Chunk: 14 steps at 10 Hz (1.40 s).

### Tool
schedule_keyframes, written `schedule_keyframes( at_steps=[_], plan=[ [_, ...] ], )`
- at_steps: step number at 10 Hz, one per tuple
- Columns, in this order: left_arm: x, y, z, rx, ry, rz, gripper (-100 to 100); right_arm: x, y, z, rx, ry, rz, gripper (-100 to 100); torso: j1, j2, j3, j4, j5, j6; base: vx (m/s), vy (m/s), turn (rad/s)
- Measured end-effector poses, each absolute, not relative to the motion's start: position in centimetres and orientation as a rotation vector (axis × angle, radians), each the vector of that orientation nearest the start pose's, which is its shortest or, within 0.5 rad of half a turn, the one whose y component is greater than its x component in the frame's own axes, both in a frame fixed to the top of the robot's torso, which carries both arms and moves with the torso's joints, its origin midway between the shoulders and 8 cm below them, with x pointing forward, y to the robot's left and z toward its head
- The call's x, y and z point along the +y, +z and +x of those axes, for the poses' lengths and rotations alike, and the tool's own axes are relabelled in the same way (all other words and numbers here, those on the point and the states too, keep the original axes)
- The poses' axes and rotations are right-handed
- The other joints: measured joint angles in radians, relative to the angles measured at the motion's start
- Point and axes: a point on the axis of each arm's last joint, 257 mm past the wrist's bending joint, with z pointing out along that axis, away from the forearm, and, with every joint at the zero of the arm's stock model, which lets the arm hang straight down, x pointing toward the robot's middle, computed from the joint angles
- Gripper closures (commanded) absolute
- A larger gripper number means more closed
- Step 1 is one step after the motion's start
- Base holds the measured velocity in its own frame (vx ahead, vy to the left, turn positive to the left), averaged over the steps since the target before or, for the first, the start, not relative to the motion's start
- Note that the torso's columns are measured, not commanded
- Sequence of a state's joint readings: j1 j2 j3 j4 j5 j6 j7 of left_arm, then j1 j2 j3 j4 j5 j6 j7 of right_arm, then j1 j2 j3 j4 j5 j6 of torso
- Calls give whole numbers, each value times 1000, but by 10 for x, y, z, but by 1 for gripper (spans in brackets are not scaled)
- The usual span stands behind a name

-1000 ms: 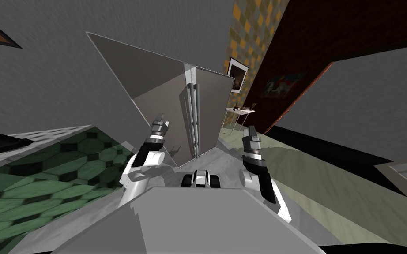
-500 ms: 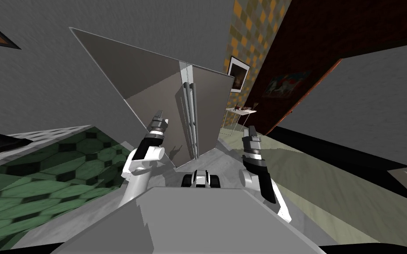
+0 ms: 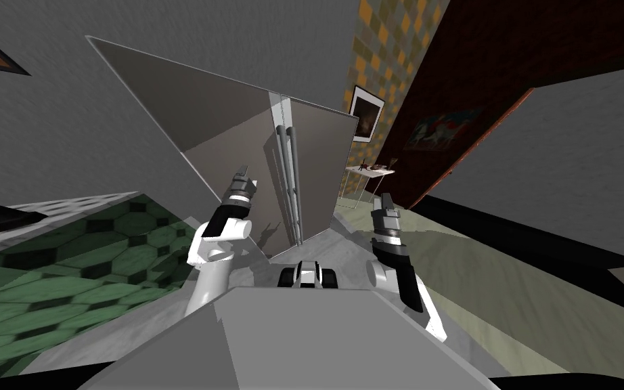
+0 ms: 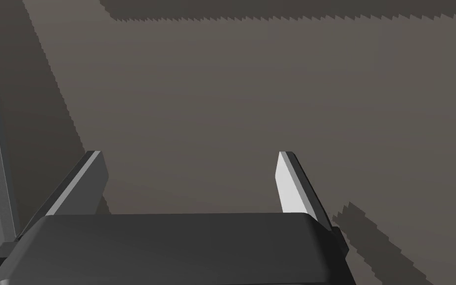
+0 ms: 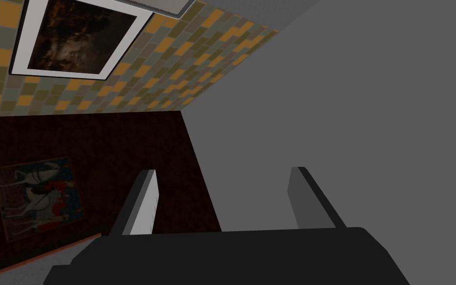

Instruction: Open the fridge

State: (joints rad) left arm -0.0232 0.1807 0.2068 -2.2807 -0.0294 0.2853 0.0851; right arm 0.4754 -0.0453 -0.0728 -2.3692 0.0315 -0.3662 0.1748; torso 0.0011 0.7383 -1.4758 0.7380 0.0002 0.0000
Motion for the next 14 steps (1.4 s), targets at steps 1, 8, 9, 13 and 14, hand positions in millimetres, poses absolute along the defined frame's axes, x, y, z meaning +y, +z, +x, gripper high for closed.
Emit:
schedule_keyframes(
  at_steps=[1, 8, 9, 13, 14],
  plan=[
    [322, 91, 471, 817, -1172, -829, -100, -292, 48, 346, 712, 1048, 546, 0, 0, 0, 0, 0, 0, 0, 49, -68, 43],
    [338, 111, 491, 794, -1169, -936, -100, -292, 48, 346, 712, 1048, 545, 0, 1, -2, -1, 0, 0, 0, 42, -69, 44],
    [340, 113, 494, 789, -1172, -960, -100, -292, 48, 346, 712, 1048, 546, 0, 1, -4, -4, 3, -2, 0, 36, -81, 59],
    [352, 118, 504, 775, -1170, -1051, -100, -292, 48, 346, 712, 1048, 545, 0, -1, -9, -9, 3, -6, 7, 28, -70, 57],
    [355, 118, 505, 768, -1172, -1075, -100, -292, 48, 346, 712, 1048, 546, 0, -4, -11, -10, 3, -6, 5, 38, -71, 68]
  ],
)
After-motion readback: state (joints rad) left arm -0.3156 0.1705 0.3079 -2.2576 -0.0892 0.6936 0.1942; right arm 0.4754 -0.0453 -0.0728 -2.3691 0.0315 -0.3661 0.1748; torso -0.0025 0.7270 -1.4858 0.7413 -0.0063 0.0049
